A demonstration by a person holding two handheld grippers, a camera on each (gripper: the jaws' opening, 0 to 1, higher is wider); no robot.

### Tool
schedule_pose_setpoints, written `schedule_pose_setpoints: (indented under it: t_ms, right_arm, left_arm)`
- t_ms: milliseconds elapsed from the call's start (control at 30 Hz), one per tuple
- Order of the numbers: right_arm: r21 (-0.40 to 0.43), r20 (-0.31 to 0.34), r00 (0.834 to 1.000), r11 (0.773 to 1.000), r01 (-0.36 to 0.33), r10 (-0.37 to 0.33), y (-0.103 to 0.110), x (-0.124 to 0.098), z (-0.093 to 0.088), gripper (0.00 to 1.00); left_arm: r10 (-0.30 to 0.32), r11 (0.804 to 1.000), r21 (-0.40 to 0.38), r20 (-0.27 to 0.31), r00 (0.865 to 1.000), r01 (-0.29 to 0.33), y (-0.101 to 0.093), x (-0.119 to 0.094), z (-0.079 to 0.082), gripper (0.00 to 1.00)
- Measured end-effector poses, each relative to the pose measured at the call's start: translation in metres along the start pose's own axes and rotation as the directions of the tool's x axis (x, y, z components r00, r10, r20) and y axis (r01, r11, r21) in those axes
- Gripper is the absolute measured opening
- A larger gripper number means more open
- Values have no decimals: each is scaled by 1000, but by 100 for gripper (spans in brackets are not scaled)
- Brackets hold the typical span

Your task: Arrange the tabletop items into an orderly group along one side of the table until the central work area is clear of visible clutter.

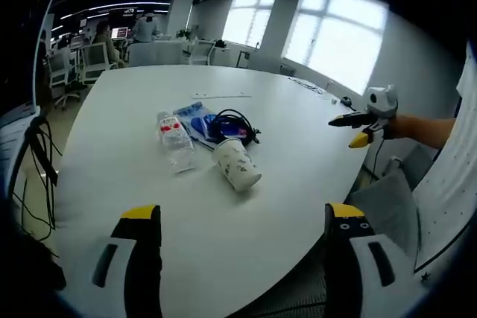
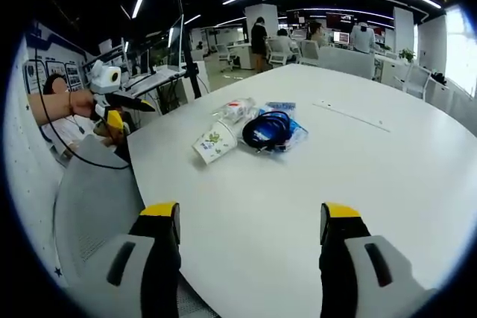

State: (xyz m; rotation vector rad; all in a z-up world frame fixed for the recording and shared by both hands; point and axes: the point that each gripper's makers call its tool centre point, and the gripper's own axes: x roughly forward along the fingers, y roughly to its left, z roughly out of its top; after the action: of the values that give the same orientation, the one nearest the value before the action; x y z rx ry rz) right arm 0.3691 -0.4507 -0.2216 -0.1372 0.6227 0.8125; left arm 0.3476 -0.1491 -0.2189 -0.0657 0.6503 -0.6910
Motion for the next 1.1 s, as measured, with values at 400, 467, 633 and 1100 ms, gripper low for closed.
schedule_pose_setpoints:
  t_ms: [400, 467, 633, 1100]
  right_arm:
    - [-3, -1, 1000, 1000, 1, -1, -1, -1, -1, 76]
    - [-2, 0, 1000, 1000, 2, -2, -2, -2, 0, 76]
    - [-7, -1, 1000, 1000, 4, -4, -3, -3, 1, 76]
    - [-20, 3, 1000, 1000, 2, -2, -7, -2, 8, 75]
  left_arm:
    - [-4, 1000, 5, -2, 1000, 4, -2, 1, 1, 93]
    - [-5, 1000, 6, -2, 1000, 5, -2, 1, 2, 93]
    - [-6, 1000, 11, -1, 1000, 6, -1, 1, 5, 93]
    - [-13, 1000, 22, 8, 1000, 13, -1, 5, 16, 93]
